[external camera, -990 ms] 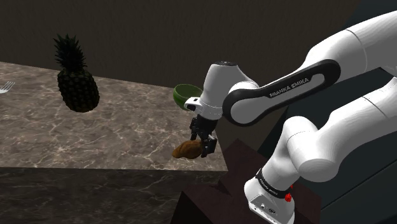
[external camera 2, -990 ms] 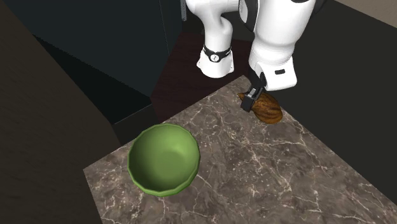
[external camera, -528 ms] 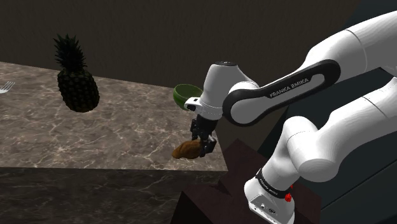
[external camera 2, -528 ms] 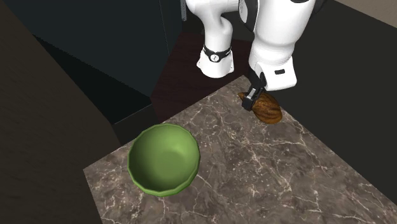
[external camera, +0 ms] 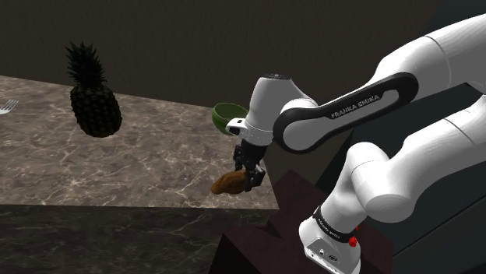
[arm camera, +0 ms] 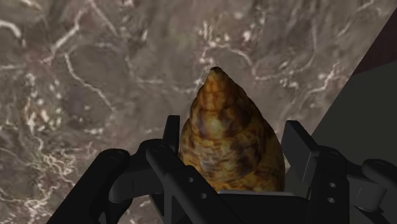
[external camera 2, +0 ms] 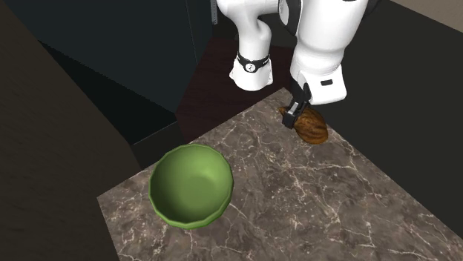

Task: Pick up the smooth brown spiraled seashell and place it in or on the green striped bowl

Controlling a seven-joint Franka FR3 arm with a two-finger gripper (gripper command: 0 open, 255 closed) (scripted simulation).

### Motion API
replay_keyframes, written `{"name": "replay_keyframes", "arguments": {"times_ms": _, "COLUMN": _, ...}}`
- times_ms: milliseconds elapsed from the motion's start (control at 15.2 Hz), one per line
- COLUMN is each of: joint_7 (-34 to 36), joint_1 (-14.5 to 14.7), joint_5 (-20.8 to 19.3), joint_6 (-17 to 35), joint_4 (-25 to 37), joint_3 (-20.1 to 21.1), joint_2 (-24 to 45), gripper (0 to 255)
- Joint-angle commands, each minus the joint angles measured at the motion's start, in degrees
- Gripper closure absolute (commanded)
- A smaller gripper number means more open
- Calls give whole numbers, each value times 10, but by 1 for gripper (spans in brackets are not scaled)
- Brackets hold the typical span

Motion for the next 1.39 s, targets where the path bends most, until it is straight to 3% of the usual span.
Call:
{"name": "replay_keyframes", "arguments": {"times_ms": 0, "joint_7": 2, "joint_1": -1, "joint_5": -1, "joint_6": -15, "joint_4": 6, "joint_3": 0, "joint_2": -10, "gripper": 255}}
{"name": "replay_keyframes", "arguments": {"times_ms": 1320, "joint_7": 19, "joint_1": -7, "joint_5": -16, "joint_6": -210, "joint_4": 106, "joint_3": -2, "joint_2": -105, "gripper": 255}}
